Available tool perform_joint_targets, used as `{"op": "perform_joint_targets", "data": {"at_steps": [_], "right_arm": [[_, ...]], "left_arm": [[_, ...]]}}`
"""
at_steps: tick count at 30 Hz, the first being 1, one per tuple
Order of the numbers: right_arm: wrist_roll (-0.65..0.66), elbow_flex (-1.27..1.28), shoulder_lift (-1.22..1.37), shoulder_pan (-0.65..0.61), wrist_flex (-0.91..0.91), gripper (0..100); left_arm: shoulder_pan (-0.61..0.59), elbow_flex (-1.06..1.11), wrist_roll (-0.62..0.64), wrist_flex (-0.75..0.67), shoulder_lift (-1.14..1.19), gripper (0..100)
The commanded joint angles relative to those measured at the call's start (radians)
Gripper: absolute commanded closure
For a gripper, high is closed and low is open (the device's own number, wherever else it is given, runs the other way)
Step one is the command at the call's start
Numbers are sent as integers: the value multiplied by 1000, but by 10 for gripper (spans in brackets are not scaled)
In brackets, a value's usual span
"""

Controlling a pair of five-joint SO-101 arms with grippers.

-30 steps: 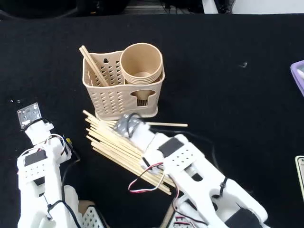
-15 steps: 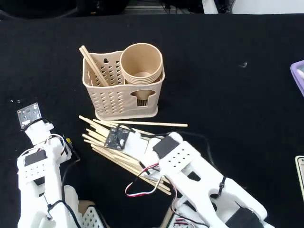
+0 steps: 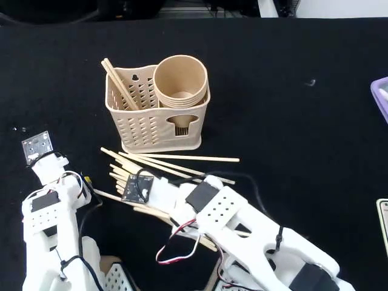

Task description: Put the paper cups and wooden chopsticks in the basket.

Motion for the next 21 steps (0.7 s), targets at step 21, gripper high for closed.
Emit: {"op": "perform_joint_targets", "data": {"at_steps": [21], "right_arm": [[-196,-1,4,-167,-218,847]], "left_arm": [[12,-7,-8,-14,-14,795]]}}
